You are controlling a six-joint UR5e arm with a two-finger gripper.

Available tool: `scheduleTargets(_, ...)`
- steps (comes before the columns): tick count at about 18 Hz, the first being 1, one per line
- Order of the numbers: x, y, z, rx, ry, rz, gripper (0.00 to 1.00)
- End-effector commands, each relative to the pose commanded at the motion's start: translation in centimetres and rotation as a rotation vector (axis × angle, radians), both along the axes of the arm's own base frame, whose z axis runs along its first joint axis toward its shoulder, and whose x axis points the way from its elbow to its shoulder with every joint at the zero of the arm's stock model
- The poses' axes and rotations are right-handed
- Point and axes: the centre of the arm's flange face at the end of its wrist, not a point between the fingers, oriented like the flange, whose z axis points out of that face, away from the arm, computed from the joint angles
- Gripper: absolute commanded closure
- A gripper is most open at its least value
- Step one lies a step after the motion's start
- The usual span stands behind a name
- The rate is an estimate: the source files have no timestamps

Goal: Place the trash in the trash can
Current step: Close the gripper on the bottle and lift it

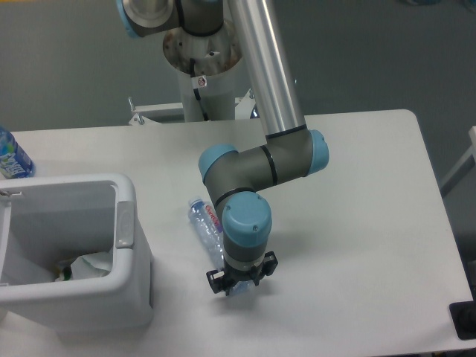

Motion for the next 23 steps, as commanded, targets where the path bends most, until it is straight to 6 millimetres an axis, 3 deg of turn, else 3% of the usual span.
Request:
scheduleTargets(11,0.0,-0.2,1.1,0.009,0.01,-0.011,0.41)
scheduleTargets(16,-0.8,-0.8,4.3,0.038,0.057,-0.061,0.44)
scheduleTargets(19,-3.2,-1.2,8.4,0.093,0.114,-0.038,0.44)
scheduleTargets(21,-6.3,-1.3,13.6,0.169,0.181,0.01,0.44)
scheduleTargets(23,-8.3,-1.0,18.6,0.269,0.218,0.056,0.44)
